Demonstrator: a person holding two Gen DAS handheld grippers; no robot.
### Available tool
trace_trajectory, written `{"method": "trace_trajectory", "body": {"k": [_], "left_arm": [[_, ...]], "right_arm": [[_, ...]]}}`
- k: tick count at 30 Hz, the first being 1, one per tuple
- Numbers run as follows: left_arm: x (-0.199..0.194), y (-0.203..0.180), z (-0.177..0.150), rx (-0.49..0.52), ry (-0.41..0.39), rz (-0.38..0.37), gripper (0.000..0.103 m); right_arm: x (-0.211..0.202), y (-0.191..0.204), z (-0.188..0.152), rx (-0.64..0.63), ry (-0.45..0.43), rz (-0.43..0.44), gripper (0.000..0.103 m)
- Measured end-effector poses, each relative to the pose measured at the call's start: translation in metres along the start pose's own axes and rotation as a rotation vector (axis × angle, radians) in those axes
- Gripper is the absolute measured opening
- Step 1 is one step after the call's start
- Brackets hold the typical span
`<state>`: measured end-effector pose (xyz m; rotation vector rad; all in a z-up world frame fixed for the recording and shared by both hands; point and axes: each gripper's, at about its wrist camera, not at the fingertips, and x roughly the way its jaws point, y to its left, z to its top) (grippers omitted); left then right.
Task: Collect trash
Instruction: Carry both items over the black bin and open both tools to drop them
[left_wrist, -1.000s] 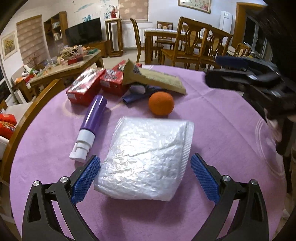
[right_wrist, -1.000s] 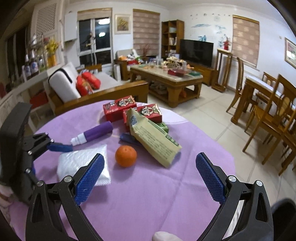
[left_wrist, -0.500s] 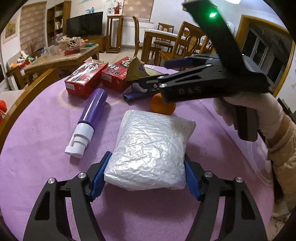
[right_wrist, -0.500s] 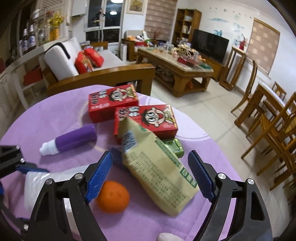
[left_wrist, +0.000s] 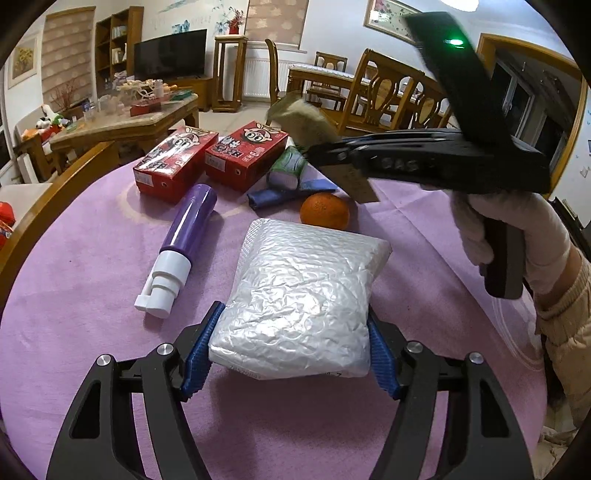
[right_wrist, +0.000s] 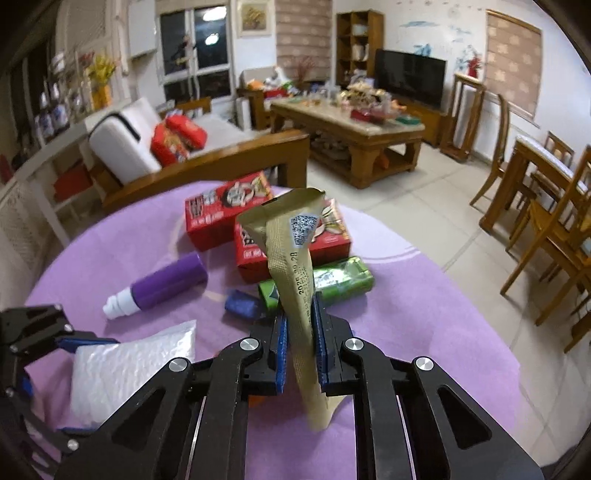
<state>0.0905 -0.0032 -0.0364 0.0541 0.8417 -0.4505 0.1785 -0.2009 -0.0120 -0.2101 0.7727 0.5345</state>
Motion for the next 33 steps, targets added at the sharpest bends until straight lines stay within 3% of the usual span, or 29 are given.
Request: {"method": "trace_trajectory", "body": {"k": [9, 13, 19, 25, 33], "left_arm": [[-0.020, -0.006, -0.003, 0.023, -0.112, 0.007, 0.065], [-0.029, -0.012, -0.005, -0.013, -0.149, -0.028, 0.065], [-0.051, -0.051, -0.005, -0.006, -0.252, -0.059, 0.065], [-0.061, -0.100, 0.004, 0.028, -0.326, -0.114, 0.065], [-0.038, -0.198, 0.026, 0.141, -0.337, -0.233, 0.065]], "right_arm": [[-0.090, -0.004, -0.028, 0.164, -0.175, 0.071, 0.011], [-0.134, -0.003, -0.055, 0.264, -0.258, 0.113, 0.011], [-0.191, -0.018, -0.111, 0.439, -0.356, 0.145, 0.011], [-0.247, -0.042, -0.161, 0.520, -0.449, 0.085, 0.011], [-0.328, -0.097, -0.229, 0.630, -0.587, -0.072, 0.011]]}}
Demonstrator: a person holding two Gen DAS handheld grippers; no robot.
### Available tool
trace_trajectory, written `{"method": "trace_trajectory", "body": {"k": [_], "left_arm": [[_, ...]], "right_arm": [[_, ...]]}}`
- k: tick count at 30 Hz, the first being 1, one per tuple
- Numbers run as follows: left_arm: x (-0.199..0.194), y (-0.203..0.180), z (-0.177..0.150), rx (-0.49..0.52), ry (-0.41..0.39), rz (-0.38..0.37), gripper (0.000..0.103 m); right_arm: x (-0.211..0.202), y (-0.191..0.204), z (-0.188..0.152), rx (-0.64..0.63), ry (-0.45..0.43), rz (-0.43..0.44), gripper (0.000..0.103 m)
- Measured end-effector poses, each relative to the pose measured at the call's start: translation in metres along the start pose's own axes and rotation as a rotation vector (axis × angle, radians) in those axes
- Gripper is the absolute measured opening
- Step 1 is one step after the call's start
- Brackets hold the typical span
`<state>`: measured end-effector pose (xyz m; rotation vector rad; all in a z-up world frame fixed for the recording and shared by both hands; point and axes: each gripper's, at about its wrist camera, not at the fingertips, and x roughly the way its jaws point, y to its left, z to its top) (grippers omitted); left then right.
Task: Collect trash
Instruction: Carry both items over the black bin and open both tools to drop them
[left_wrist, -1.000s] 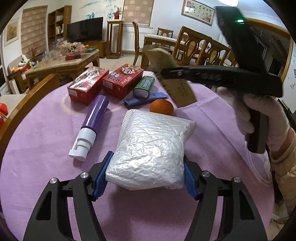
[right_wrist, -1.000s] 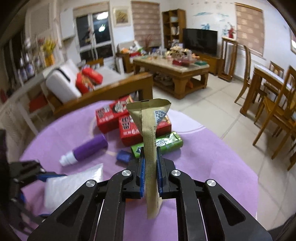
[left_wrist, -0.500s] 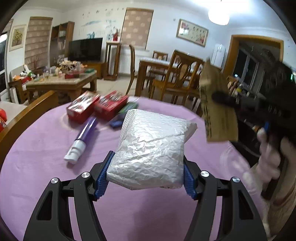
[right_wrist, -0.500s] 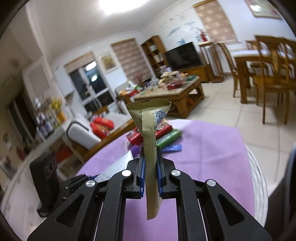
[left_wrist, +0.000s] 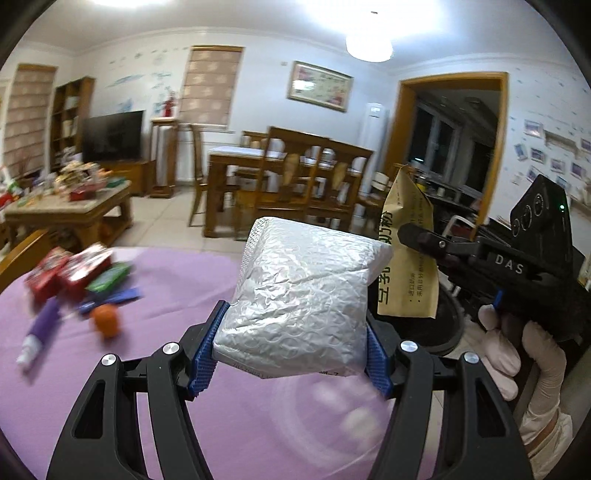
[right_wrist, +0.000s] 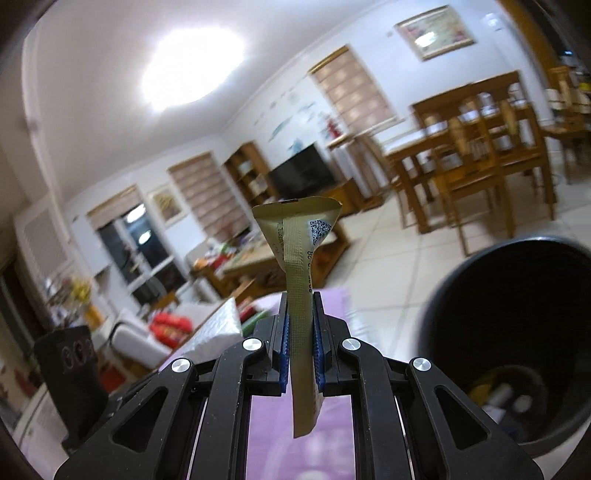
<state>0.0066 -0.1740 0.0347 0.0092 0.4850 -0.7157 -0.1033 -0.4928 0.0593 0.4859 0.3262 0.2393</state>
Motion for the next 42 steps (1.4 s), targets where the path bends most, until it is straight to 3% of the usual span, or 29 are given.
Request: {"method": "trace_trajectory", "body": {"k": [10, 19, 29, 38, 42], "left_arm": [[0.076, -0.077, 0.008, 0.070, 0.045, -0.136, 0.065], [0.136, -0.114, 0.001, 0.114, 0.140, -0.172, 0.065], [0.173, -0.127, -0.009, 0.148, 0.254, -0.151, 0.065], [0.175, -0.133, -0.011, 0.138, 0.269, -0.153, 0.066], [0.175, -0.135, -0.013, 0.154, 0.266, -0.155, 0.067]], "right_arm": [[-0.084, -0.125, 0.017, 0.123, -0.134, -0.199, 0.011], [-0.095, -0.197, 0.019, 0.192, -0.159, -0.247, 0.011], [-0.030, -0.209, 0.025, 0.182, -0.091, -0.307, 0.011], [-0.005, -0.205, 0.020, 0.170, -0.069, -0.316, 0.012], [0.000, -0.210, 0.022, 0.166, -0.068, -0.311, 0.019]]}}
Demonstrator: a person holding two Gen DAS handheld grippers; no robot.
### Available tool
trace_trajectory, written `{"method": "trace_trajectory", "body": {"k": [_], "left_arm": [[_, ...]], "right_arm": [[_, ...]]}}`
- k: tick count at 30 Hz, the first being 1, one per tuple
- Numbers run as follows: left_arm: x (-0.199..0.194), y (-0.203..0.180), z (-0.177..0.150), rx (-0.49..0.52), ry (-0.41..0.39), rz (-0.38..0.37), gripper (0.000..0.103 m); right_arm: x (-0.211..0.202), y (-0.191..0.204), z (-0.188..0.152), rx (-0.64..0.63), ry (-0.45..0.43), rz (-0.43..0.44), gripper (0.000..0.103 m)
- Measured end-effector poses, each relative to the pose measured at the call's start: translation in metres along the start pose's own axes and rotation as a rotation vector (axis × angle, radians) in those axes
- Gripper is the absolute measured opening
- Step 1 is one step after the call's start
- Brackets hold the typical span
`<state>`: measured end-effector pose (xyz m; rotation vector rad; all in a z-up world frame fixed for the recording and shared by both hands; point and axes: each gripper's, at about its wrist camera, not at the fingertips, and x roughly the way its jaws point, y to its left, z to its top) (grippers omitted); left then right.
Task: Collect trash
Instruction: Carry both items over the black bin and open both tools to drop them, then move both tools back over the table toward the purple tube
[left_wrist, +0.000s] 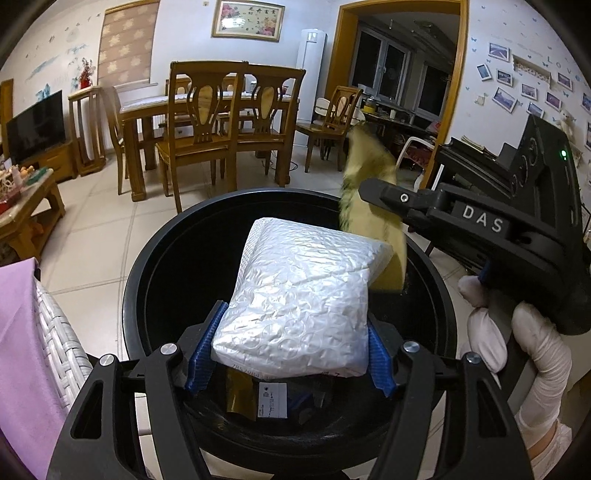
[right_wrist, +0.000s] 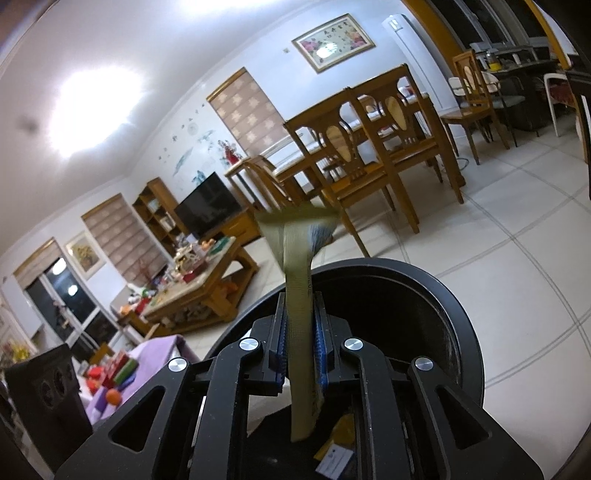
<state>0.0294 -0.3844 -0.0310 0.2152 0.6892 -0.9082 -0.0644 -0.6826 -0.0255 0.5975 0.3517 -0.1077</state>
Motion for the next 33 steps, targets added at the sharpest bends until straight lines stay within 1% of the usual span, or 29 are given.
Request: {"method": "trace_trajectory", "body": {"k": [5, 7, 8, 9, 11, 13, 14, 15, 17, 24, 33], "left_arm": [[0.000, -0.002, 0.000, 0.017, -0.004, 0.001, 0.068], [0.000, -0.002, 0.001, 0.023, -0.006, 0.006, 0.070], [0.000, -0.003, 0.001, 0.028, -0.006, 0.015, 0.074], [0.000, -0.005, 0.001, 0.037, -0.006, 0.031, 0.080], [0.000, -0.007, 0.002, 0.055, -0.012, 0.043, 0.085], [-0.001, -0.009, 0.002, 0.066, -0.017, 0.047, 0.089], [-0.001, -0.009, 0.002, 0.071, -0.017, 0.056, 0.093], [-0.001, -0.009, 0.002, 0.073, -0.018, 0.062, 0.095], [-0.001, -0.008, 0.002, 0.073, -0.019, 0.066, 0.097], [0.001, -0.010, 0.003, 0.080, -0.013, 0.077, 0.097], [0.002, -0.008, 0.002, 0.072, -0.014, 0.076, 0.097]], "right_arm": [[-0.001, 0.000, -0.002, -0.004, -0.002, 0.000, 0.020], [-0.001, 0.000, -0.002, 0.000, 0.000, 0.002, 0.036], [-0.005, -0.001, -0.003, 0.004, -0.003, 0.004, 0.051], [-0.006, -0.001, -0.004, 0.012, -0.009, 0.006, 0.060], [-0.010, -0.002, -0.005, 0.025, -0.019, 0.011, 0.065], [-0.013, -0.002, -0.005, 0.027, -0.023, 0.013, 0.073], [-0.014, -0.003, -0.005, 0.035, -0.027, 0.018, 0.080], [-0.016, -0.004, -0.006, 0.043, -0.030, 0.023, 0.084], [-0.017, -0.008, -0.007, 0.056, -0.035, 0.029, 0.086], [-0.023, -0.016, -0.012, 0.069, -0.027, 0.026, 0.094], [-0.026, -0.019, -0.014, 0.076, -0.020, 0.025, 0.096]]}}
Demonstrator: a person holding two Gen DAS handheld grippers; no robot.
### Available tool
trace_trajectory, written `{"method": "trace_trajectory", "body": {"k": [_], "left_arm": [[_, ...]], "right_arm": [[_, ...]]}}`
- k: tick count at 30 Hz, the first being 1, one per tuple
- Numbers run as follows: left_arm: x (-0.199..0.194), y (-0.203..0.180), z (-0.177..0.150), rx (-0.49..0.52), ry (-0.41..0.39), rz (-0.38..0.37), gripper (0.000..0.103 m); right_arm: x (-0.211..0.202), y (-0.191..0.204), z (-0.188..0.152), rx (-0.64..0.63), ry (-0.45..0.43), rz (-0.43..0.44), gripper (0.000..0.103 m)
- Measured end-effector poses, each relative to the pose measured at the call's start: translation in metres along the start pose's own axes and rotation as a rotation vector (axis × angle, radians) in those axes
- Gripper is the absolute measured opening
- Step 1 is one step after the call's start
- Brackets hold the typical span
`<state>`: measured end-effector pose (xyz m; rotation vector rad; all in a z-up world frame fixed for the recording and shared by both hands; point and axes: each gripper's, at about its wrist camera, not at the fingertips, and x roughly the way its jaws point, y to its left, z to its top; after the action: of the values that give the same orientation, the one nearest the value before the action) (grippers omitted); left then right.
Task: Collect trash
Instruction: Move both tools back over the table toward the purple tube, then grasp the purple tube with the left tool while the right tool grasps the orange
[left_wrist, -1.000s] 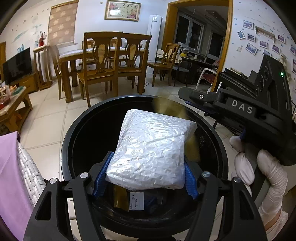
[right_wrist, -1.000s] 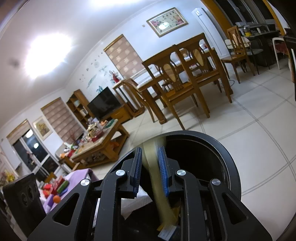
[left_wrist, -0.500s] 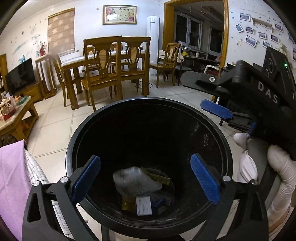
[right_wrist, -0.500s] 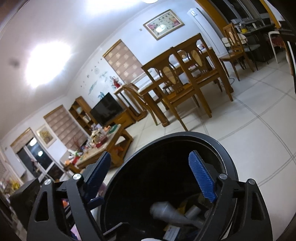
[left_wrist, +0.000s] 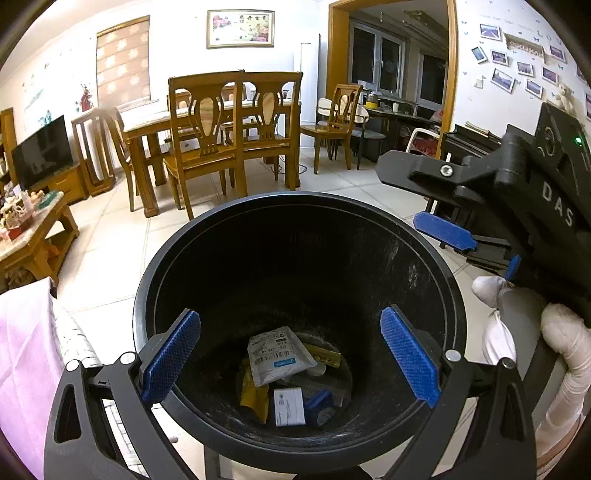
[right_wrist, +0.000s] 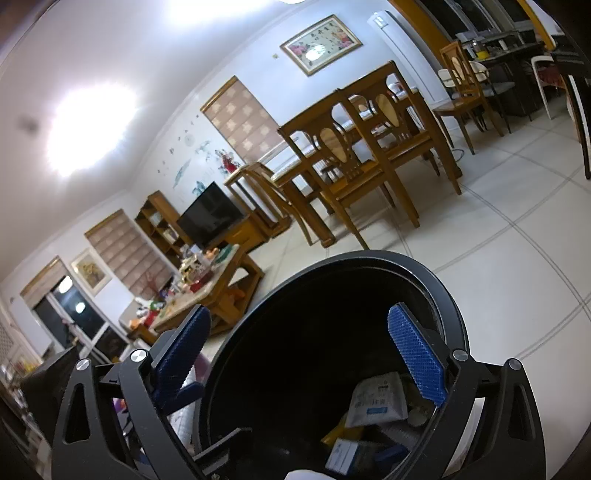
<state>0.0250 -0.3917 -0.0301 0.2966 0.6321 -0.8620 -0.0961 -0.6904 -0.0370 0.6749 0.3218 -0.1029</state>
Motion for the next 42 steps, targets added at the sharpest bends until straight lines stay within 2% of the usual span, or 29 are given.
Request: {"method": "trace_trajectory", "body": {"k": [10, 15, 19, 24, 28, 31, 34, 38, 42], "left_arm": [[-0.023, 0.014, -0.007, -0.070, -0.015, -0.036, 0.097], [-0.050, 0.033, -0.012, -0.094, -0.029, -0.012, 0.097], [-0.086, 0.064, -0.022, -0.106, -0.057, 0.036, 0.097], [-0.124, 0.123, -0.045, -0.165, -0.060, 0.108, 0.097], [-0.153, 0.185, -0.073, -0.267, -0.054, 0.188, 0.097], [-0.173, 0.235, -0.094, -0.359, -0.044, 0.258, 0.097], [-0.185, 0.284, -0.115, -0.429, -0.013, 0.349, 0.097], [-0.187, 0.326, -0.130, -0.476, 0.044, 0.406, 0.097], [-0.182, 0.350, -0.139, -0.476, 0.112, 0.437, 0.097]], "right_arm": [[-0.005, 0.003, -0.013, -0.020, 0.010, -0.002, 0.098], [-0.004, 0.026, -0.021, -0.045, 0.024, 0.017, 0.098], [0.005, 0.058, -0.029, -0.082, 0.049, 0.046, 0.098], [0.026, 0.118, -0.045, -0.170, 0.113, 0.116, 0.098], [0.047, 0.179, -0.068, -0.264, 0.191, 0.211, 0.098], [0.064, 0.228, -0.089, -0.350, 0.271, 0.249, 0.098], [0.085, 0.271, -0.117, -0.436, 0.369, 0.261, 0.098], [0.110, 0.327, -0.157, -0.551, 0.461, 0.267, 0.097], [0.140, 0.370, -0.193, -0.642, 0.547, 0.256, 0.091]]}}
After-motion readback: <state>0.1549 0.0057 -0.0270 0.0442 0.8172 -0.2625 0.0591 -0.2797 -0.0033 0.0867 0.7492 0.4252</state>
